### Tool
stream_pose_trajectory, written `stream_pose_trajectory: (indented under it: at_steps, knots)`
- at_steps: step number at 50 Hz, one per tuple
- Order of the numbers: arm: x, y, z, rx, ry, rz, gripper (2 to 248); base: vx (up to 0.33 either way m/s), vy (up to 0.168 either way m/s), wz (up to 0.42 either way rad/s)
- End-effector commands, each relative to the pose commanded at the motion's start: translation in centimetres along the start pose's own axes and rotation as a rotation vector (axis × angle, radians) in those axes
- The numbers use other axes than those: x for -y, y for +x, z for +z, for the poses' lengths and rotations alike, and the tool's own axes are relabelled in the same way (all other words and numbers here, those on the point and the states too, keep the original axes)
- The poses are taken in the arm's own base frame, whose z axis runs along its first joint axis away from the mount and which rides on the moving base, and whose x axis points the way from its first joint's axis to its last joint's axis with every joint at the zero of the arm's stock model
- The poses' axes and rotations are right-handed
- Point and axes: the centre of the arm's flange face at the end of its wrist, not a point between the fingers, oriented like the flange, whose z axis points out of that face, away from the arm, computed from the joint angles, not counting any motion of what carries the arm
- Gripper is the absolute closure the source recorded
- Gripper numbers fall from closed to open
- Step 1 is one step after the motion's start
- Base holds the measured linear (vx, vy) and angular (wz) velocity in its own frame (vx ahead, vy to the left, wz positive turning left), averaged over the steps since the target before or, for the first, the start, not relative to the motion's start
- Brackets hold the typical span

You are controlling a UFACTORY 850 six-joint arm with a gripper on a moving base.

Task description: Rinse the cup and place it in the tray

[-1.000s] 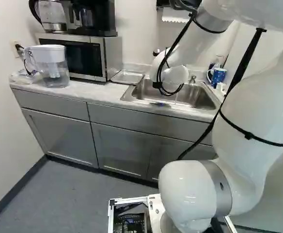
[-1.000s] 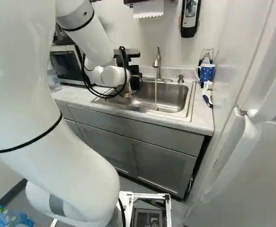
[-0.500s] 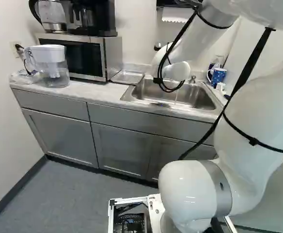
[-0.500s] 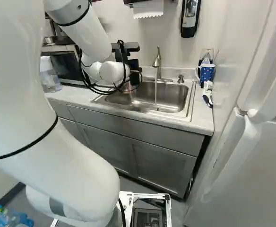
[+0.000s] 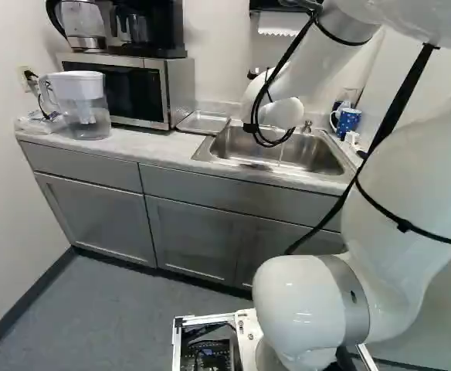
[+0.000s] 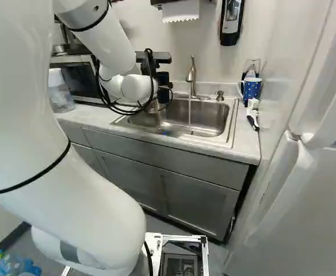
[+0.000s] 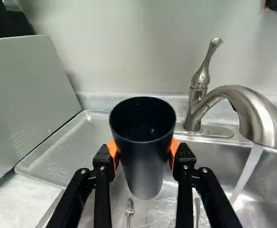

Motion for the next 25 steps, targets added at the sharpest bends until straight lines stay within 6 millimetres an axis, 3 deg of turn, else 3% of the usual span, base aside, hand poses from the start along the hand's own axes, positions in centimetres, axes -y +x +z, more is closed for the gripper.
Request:
stream_pose_trajectory:
  at_steps: [25]
  knots:
    - [0.00, 0.00, 0.00, 0.000, 0.000, 0.261, 127, 0.000, 0.000, 0.000]
